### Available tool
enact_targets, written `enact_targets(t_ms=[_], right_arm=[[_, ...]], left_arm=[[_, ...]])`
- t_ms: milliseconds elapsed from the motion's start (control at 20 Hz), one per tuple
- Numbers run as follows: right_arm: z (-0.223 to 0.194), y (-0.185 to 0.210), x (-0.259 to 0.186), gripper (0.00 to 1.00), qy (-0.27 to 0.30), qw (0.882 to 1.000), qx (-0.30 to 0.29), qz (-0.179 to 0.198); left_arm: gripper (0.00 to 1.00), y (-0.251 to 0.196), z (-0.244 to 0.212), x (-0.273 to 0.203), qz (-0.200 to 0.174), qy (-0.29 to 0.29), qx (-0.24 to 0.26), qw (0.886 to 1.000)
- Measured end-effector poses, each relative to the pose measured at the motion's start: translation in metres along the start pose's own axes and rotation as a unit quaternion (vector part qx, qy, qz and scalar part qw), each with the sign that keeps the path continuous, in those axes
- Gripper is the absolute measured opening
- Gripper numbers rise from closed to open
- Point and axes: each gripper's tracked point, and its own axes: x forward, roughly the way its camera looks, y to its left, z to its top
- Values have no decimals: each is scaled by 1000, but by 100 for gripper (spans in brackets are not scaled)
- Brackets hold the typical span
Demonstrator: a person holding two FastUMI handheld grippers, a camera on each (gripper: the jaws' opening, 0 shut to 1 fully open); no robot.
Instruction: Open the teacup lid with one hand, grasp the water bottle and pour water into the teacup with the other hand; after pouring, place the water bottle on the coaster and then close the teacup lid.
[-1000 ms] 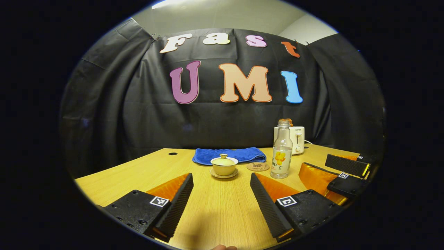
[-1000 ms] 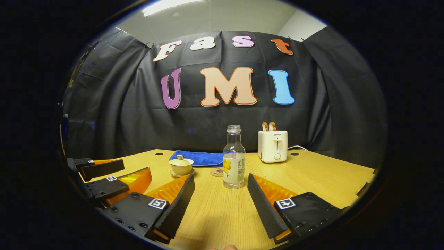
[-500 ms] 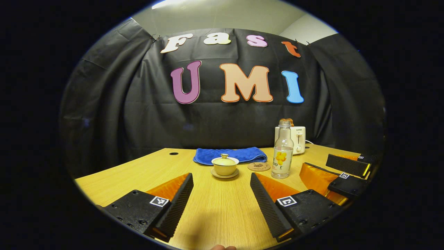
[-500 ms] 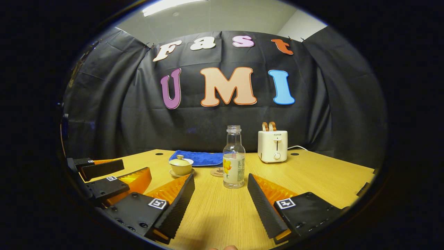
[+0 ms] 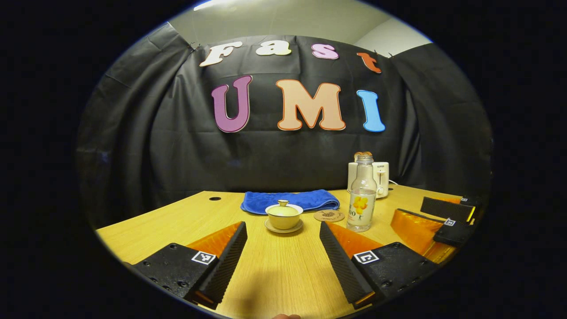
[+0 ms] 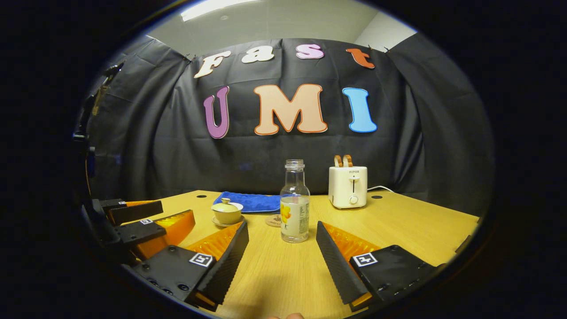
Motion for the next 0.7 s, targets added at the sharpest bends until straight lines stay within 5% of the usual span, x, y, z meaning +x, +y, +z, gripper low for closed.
enact_targets(t_ms=[400, 700], right_arm=[[0, -12, 12, 97, 0, 1000, 0, -5], [-1, -25, 15, 98, 0, 1000, 0, -11]], left_arm=[[96, 7, -3, 97, -34, 2, -2, 999], [96, 20, -10, 148, -22, 21, 18, 999]])
